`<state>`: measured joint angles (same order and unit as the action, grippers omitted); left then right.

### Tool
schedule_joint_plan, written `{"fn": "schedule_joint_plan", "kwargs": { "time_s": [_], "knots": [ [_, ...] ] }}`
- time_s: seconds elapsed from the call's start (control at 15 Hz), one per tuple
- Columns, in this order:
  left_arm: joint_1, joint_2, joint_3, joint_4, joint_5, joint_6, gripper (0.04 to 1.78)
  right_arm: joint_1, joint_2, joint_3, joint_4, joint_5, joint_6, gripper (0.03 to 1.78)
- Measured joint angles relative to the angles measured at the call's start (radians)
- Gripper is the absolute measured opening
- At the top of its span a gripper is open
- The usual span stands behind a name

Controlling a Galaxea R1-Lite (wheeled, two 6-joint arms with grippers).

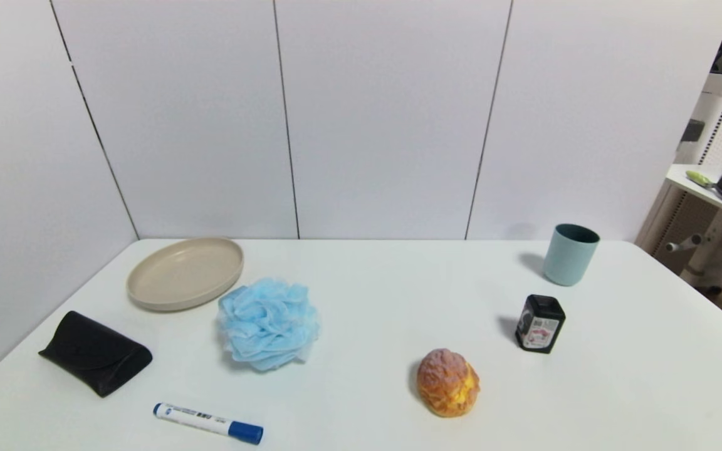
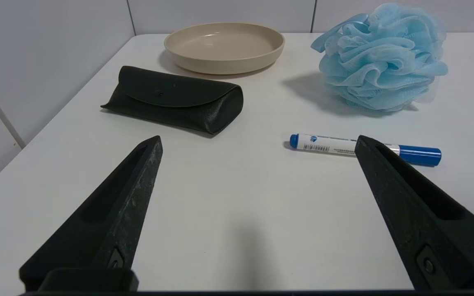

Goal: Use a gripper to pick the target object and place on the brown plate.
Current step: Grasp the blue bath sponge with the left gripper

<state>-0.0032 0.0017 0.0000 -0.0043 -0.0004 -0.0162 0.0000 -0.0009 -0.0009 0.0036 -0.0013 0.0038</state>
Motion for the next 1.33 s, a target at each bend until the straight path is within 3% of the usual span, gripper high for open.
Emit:
{"fn": "schedule_joint_plan", "kwargs": {
  "time_s": [1.0,1.33],
  "knots": [
    [0.0,0.006,0.0,0.0,0.0,0.0,1.69,0.0,0.0,0.001,0.0,0.0,0.0,1.69],
    [-0.011,0.251,-0.124,-0.031,0.001,0.087,1.69,0.0,0.0,0.001,-0.001,0.0,0.0,1.69]
  ]
}}
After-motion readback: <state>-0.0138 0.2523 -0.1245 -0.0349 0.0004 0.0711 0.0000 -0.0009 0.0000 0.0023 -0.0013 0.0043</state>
